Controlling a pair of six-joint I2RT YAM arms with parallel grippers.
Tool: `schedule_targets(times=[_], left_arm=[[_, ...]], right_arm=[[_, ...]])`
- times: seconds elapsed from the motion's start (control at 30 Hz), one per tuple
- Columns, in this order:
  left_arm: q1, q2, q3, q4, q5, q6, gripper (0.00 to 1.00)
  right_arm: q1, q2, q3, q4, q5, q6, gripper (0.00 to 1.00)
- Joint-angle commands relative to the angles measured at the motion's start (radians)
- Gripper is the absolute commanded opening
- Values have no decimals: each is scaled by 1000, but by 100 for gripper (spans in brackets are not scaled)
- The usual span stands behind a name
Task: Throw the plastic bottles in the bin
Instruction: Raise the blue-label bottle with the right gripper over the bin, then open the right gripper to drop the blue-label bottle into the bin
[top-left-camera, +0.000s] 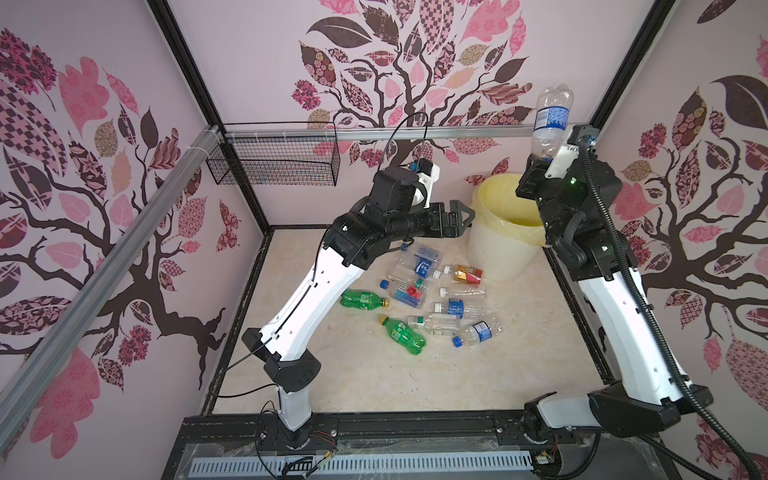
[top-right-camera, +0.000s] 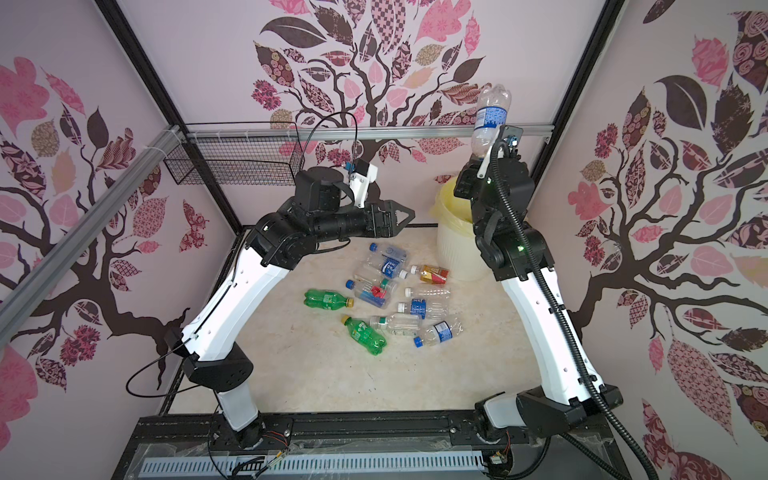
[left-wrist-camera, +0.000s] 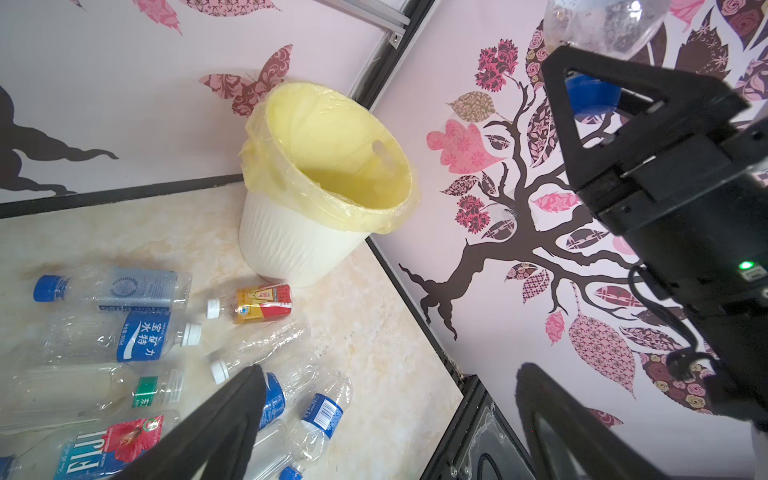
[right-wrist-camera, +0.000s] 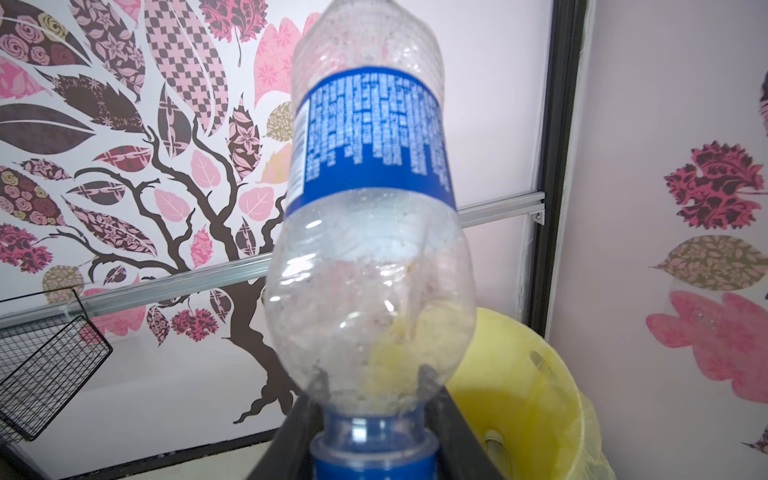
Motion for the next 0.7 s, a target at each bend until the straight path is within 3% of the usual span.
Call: schedule_targets(times=[0.0, 0.13, 0.23, 0.33, 0.4, 0.53, 0.67], left_arm=[[0, -37, 30, -9, -1, 30, 97], [0, -53, 16, -19, -14, 42, 97], [0, -58, 14, -29, -32, 57, 97], [0, -63, 13, -45, -69, 82, 97], [1, -66, 13, -57, -104, 102, 97], [2, -78, 4, -77, -193, 140, 97], [0, -157, -145, -22, -329, 130, 97]], right_arm=[[-53, 77, 24, 22, 4, -2, 18], [-184, 225, 45, -82, -93, 149, 20], [-216, 354, 194, -241, -100, 191, 55], [-216, 364, 223, -246, -126, 196, 85], [-216, 352, 222, -233, -142, 203, 96], [-216, 338, 230, -242, -189, 234, 100], [-216, 325, 211, -259, -251, 306, 100]])
